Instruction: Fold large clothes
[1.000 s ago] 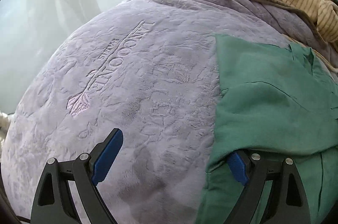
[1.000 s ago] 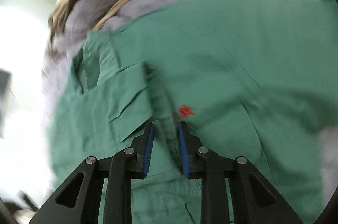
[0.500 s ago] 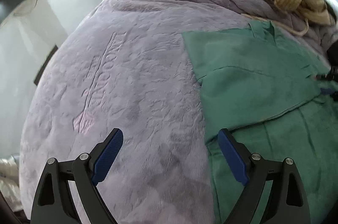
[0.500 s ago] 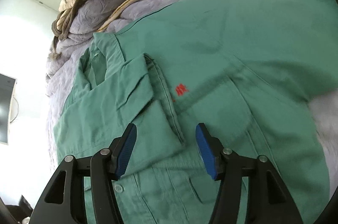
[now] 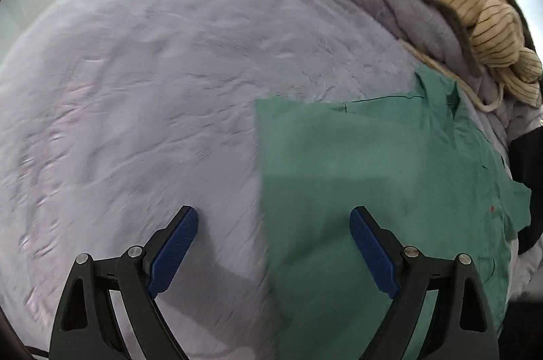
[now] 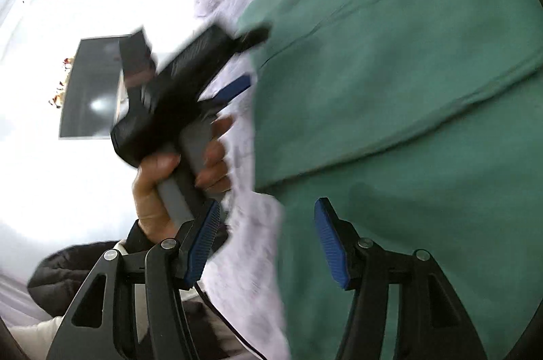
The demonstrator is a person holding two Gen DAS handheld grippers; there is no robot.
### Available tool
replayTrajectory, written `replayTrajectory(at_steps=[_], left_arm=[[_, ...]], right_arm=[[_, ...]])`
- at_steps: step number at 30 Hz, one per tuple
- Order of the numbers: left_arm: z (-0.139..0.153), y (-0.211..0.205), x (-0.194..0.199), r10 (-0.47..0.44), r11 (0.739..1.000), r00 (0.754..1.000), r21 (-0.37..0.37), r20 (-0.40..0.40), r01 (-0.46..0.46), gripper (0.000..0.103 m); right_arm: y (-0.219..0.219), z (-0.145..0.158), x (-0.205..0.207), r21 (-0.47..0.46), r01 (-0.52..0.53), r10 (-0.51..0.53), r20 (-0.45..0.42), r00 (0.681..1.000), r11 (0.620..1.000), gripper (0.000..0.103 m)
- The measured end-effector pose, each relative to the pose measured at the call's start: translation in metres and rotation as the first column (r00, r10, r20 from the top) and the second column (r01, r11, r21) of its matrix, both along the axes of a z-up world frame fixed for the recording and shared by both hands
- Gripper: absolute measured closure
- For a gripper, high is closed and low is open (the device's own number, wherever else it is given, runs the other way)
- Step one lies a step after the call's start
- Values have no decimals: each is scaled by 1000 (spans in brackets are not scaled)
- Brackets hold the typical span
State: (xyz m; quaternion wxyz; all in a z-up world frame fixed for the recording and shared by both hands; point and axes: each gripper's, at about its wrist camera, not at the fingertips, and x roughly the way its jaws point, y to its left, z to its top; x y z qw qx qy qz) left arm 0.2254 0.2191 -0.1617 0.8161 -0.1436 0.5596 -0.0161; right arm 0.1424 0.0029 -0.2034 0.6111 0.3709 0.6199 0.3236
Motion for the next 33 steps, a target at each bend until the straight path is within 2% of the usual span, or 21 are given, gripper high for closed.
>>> replayTrajectory(at_steps=[2,3,4,5,6,7,9,12,15,17,20,22,24,25,26,27,30,33], left_arm=[[-4,-1,10,10,1000,1000,-23,-15,-10,12],[-3,0,12,12,999,1000,-30,-16,-13,21],[-3,1,13,14,999,1000,-32,-16,-14,49],[-3,3,16,11,999,1000,-33,-24,-11,62],[-3,6,18,11,999,999,-45,-34,-12,84],[-1,10,20,16,998,999,-63,-32,-18,92],[5,17,23,24,997,1000,-72,-20,-26,92],[7,17,29,-2,1000,1000,-22,-21,1,92],[-3,13,35,-20,999,999,34,-37,21,92],[-6,10,35,-20,998,999,63,-34,22,92],[-2,2,34,-25,994,1000,108,-18,27,92],[5,-2,32,-30,989,999,147,-11,31,92],[16,4,24,-29,985,1000,168,7,28,92],[22,3,19,-26,986,1000,167,18,23,92],[30,10,12,-25,987,999,161,32,20,92],[36,9,7,-25,987,999,160,42,18,92],[51,8,-14,-21,989,998,147,64,12,92],[56,-5,-34,-33,991,997,131,76,22,92]], right_arm=[[17,-13,0,7,30,-30,-30,999,1000,41],[18,-17,0,9,46,-46,-40,998,999,41],[20,-21,1,12,71,-70,-53,996,997,41],[21,-23,4,22,91,-89,-63,994,996,55],[22,-24,6,27,106,-103,-77,992,994,75],[26,-26,11,21,106,-103,-91,990,994,100],[31,-24,17,54,107,-101,-94,990,993,100],[45,-24,18,47,76,-73,-69,995,996,100],[55,-53,13,-17,40,-42,-127,991,999,101],[54,-60,7,-30,38,-42,-131,991,999,101],[49,-46,3,-36,-23,19,-108,994,999,97],[35,-27,0,-58,-87,84,-52,995,995,97],[3,-8,-2,-110,-88,90,18,996,990,94],[-12,-1,-1,-135,-64,69,34,997,989,82],[-32,3,3,-162,-27,34,44,998,986,64],[-58,6,8,-198,30,-20,55,998,980,56],[-138,12,21,-298,210,-191,91,977,931,55],[-203,9,31,-364,358,-354,80,932,860,55]])
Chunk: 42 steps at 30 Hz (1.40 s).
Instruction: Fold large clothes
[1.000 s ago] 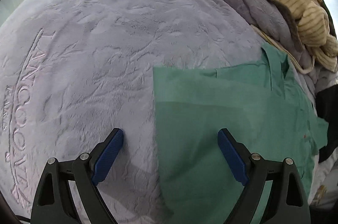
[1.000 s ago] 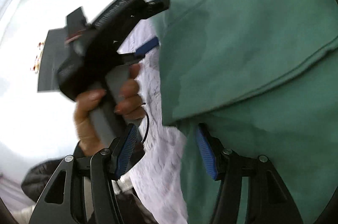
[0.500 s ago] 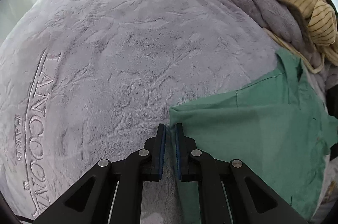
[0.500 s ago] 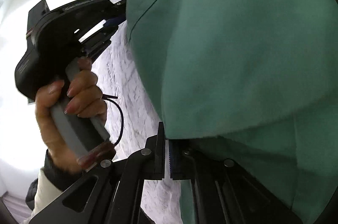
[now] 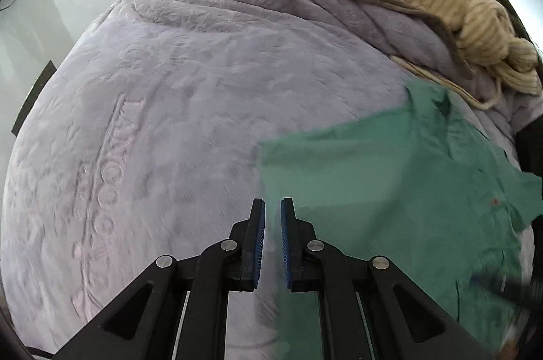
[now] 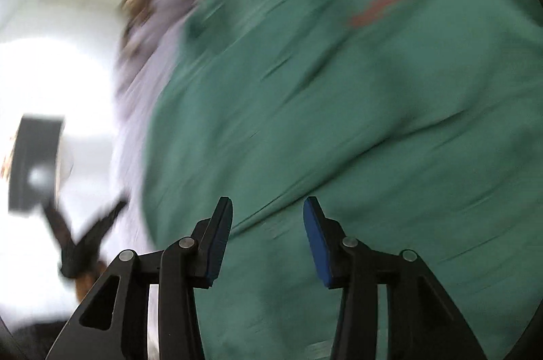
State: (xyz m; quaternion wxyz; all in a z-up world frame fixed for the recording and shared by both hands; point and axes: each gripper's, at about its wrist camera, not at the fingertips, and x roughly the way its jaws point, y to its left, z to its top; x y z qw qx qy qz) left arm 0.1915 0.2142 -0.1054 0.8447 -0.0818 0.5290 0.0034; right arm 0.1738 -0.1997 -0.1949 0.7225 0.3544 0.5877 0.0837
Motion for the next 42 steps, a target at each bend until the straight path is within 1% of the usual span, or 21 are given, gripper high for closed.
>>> replayTrajectory(at_steps=[3,6,7,8,9,10,12,15,17,18,20,21,22,23,24,26,27,30,32,34,42], left_arm=[[-8,-16,-13,-5,1000,1000,3,-20,5,92],[-24,-23,-21,40,999,997,1,-62,-41,92],[-27,-23,-23,55,998,996,-4,-69,-55,92],[-31,-23,-23,70,997,995,-7,-75,-71,92],[-34,-23,-24,83,997,993,-1,-80,-83,92],[-37,-24,-25,91,996,992,10,-85,-90,92],[-37,-27,-28,96,995,991,27,-87,-94,92],[-35,-32,-28,91,995,992,56,-82,-86,92],[-34,-35,-28,92,994,992,68,-86,-87,92],[-34,-36,-29,95,993,992,73,-87,-89,92],[-33,-36,-32,101,992,991,81,-92,-94,92],[-33,-37,-34,104,992,990,84,-98,-96,92],[-32,-39,-36,102,992,989,85,-106,-93,92],[-30,-40,-39,99,992,989,87,-108,-89,92],[-27,-42,-41,92,992,990,92,-110,-82,92],[-21,-47,-47,77,992,991,103,-112,-66,92],[-18,-51,-49,70,993,991,105,-115,-58,92],[-13,-68,-60,42,996,988,82,-146,-30,92],[-14,-84,-67,11,998,984,55,-178,-1,91],[-15,-106,-76,-29,998,979,41,-203,38,91],[-27,-185,-106,-144,989,951,-10,-275,147,91]], right_arm=[[-30,-5,6,-11,102,-102,-35,994,995,55],[-39,-15,21,-1,130,-129,-74,989,992,55],[-38,-17,27,-10,132,-132,-81,988,991,58],[-38,-19,29,-33,128,-130,-80,988,991,77],[-38,-16,28,-67,104,-108,-71,992,992,92],[-37,-13,30,-72,88,-92,-53,994,994,95],[-31,2,33,-102,50,-48,19,999,994,96],[-29,15,31,-191,-10,25,76,997,982,96],[-34,11,33,-210,-18,30,55,998,978,96],[-39,1,34,-202,-22,26,20,999,979,95],[-48,-13,33,-149,4,-9,-33,999,989,92],[-55,-14,32,-91,33,-37,-47,998,995,88],[-58,-12,31,-77,39,-43,-52,998,996,80],[-61,-9,27,-79,38,-43,-53,998,996,68],[-65,-3,21,-82,27,-31,-48,998,996,63],[-68,4,12,-80,8,-11,-42,999,997,36],[-72,8,5,-80,1,-4,-38,999,997,33],[-82,16,-18,-70,-8,5,-42,999,997,31],[-87,18,-30,-54,3,-6,-58,998,999,26],[-92,19,-43,-45,10,-13,-77,997,999,23],[-108,14,-72,-28,17,-20,-108,994,999,23]])
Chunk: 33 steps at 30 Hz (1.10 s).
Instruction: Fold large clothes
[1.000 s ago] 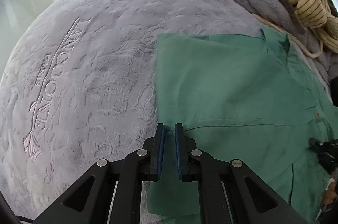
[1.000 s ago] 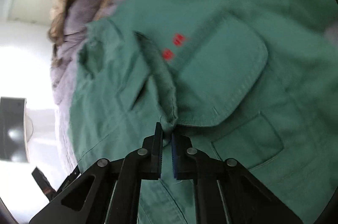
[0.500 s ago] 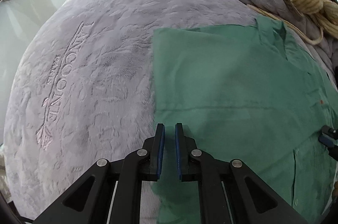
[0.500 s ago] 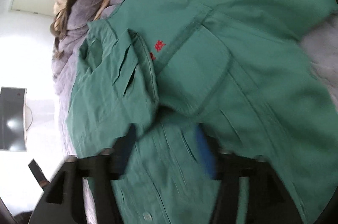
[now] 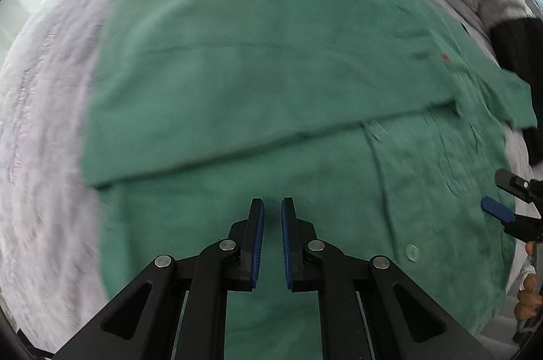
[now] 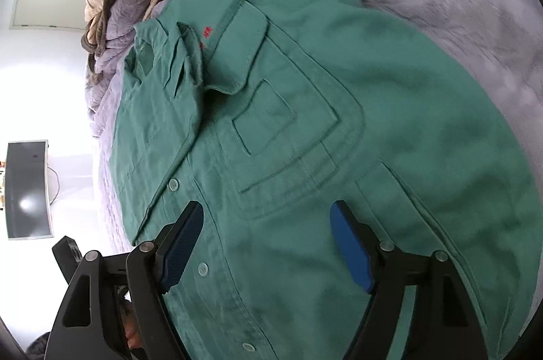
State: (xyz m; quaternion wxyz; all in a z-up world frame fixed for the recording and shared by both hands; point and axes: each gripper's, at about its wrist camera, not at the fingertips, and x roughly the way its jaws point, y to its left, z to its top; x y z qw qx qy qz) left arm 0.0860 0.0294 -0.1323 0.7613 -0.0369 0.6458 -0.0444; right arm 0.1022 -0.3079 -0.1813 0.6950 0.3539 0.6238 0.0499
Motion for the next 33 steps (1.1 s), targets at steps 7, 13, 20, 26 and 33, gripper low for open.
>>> replayTrajectory(at_steps=[7,13,20,26,33], left_arm=[[0,-38,-7,-68,997,998,35,3,68,91],[8,-46,-3,-58,997,998,47,12,57,91],[30,-52,11,-42,998,997,49,57,39,91],[28,-56,22,-51,997,997,53,60,47,91],[22,-74,31,-64,996,997,57,40,62,91]], right_arm=[[-3,23,13,-63,-15,24,145,989,998,24],[10,11,75,-47,-25,36,244,969,999,95],[13,-44,106,144,33,-49,104,993,989,95],[22,-46,85,159,-64,49,92,994,985,94],[8,-19,76,103,-100,81,176,981,990,51]])
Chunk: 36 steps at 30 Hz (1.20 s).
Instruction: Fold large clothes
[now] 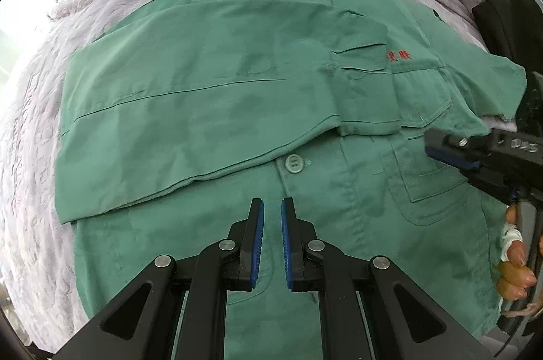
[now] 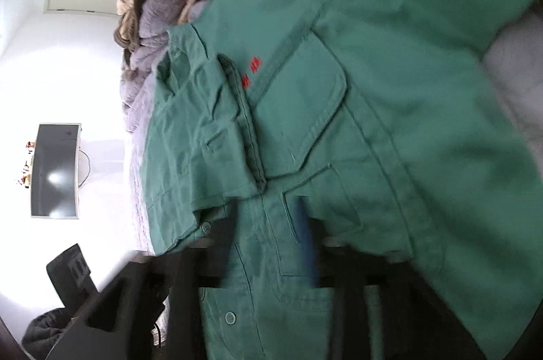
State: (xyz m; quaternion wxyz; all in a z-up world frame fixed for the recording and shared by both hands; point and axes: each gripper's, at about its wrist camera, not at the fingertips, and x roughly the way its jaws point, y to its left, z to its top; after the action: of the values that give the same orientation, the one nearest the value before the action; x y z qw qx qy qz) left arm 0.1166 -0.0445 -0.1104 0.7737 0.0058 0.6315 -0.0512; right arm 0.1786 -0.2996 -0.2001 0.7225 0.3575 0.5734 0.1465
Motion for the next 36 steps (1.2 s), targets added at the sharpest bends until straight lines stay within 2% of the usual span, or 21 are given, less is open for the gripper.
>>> replayTrajectory(at_steps=[5,8,9,11,12,13,14,18,20,23,24,26,28,29,30,31,32,33,34,36], left_arm=[[-4,-14,3,-6,1000,1000,-2,-12,6,91],[-4,-18,1,-12,1000,1000,7,-9,12,91],[-3,-19,-1,-10,1000,1000,10,-7,11,91],[-2,-19,-1,-1,1000,1000,10,-6,1,91],[-3,-18,-1,9,1000,1000,8,-5,-9,91],[-2,-17,-1,23,1000,1000,6,-4,-23,91],[-2,-15,-1,29,1000,1000,5,-3,-29,91],[3,-14,-2,39,999,999,10,14,-39,91],[6,-14,-2,41,999,999,9,25,-41,91],[5,-14,-1,54,999,998,5,16,-54,91],[4,-15,-1,57,998,998,6,10,-57,91],[2,-17,-1,61,998,998,7,0,-61,91],[0,-20,-2,55,998,998,6,-4,-55,91],[-1,-22,-2,51,999,999,10,-7,-51,81],[-3,-25,-1,49,999,999,18,-14,-49,19],[-2,-26,-1,66,997,998,39,-2,-66,4],[-2,-27,-1,73,996,997,42,19,-74,1],[-1,-30,3,61,997,998,37,15,-61,1],[-1,-32,6,56,998,998,32,12,-57,1],[-2,-38,13,58,998,998,13,8,-58,1]], right_arm=[[12,-4,17,20,-32,31,31,999,999,49],[26,-6,31,-33,-58,60,71,996,998,49],[32,-10,38,-71,-73,77,57,995,995,49],[38,-16,47,-78,-91,93,26,995,993,51],[41,-16,50,-72,-106,109,25,994,992,56],[44,-16,52,-67,-131,133,22,991,989,85],[48,-14,54,-77,-150,152,20,988,986,96],[46,9,55,-86,-149,158,122,980,985,96],[37,14,58,-125,-120,137,137,981,985,96],[13,-3,68,-161,-60,70,56,996,985,96],[4,-8,67,-127,-55,61,40,997,990,96],[-6,-10,63,-66,-44,46,37,998,997,96],[-15,-4,55,-70,-44,48,54,997,997,95],[-19,-2,50,-69,-46,50,60,997,997,91],[-27,0,43,-70,-41,45,61,997,997,84],[-32,1,38,-69,-32,37,60,998,997,60],[-37,3,31,-62,-21,24,62,998,998,39],[-47,6,22,-40,-4,7,74,997,999,31],[-55,9,14,-31,17,-14,86,996,999,25],[-75,16,-2,-64,59,-53,89,995,996,24]])
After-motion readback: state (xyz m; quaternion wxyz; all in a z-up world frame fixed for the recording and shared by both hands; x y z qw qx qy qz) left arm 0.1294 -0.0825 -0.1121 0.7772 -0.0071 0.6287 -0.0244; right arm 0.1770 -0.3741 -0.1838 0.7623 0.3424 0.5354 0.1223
